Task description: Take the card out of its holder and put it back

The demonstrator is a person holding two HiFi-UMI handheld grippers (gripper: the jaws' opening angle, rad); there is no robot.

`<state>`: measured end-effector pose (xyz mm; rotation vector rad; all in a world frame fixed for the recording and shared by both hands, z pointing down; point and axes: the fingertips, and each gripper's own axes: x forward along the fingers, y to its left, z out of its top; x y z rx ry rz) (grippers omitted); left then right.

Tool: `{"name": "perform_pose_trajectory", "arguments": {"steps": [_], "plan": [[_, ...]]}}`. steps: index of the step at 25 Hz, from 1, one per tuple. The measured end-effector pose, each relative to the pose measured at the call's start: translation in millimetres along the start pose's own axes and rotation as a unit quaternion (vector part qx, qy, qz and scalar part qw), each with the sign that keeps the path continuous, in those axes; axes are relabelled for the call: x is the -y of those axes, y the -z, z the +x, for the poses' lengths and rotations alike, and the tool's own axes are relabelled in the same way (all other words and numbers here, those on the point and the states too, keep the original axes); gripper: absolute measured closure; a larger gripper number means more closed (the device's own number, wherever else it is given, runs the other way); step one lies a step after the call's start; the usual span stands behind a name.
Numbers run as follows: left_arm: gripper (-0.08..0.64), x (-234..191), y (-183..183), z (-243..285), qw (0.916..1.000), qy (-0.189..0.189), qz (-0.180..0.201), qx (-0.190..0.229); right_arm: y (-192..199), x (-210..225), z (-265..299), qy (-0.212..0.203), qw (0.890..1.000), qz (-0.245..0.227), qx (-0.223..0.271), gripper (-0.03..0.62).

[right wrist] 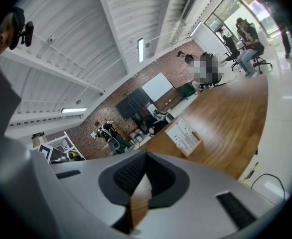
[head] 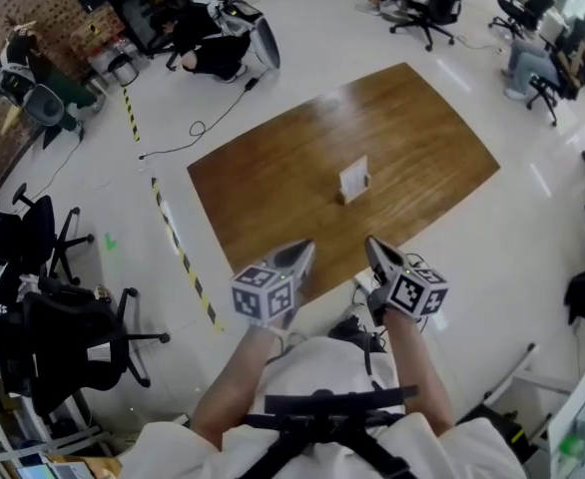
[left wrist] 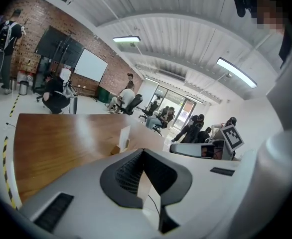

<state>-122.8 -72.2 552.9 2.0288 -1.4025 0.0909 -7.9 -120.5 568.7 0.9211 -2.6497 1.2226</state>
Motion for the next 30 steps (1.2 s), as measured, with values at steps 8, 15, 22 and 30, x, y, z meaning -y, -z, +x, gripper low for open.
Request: {"name": "perform_pose_trajectory", "arguments": {"steps": [8, 15, 22, 30], "plan": [[0.569, -8.9, 17.5, -34.3, 0.9991, 0.035, -0.019, -0.012, 33.4, -43.3, -17.2, 0.034, 0.999, -0.018, 0.02, 0.595], [0.569, 7.5, 30.5, -49.4, 0.9971, 0.069, -0.028, -0.016, 56.6, -57.9, -45.6, 0.065, 0.997, -0.018, 0.039, 0.595], [0.569, 15.1, 41.2, -61.9, 0.9972, 0.065, -0.035, -0.007, 73.9, -66.4, -61.7, 0.072, 0.997, -0.02, 0.036, 0.595], [0.569, 16.5, 51.8, -72.6, 0.9954, 0.069, -0.065, 0.005, 85.3, -72.9, -71.5, 0.074, 0.996, -0.028, 0.033, 0.595]]}}
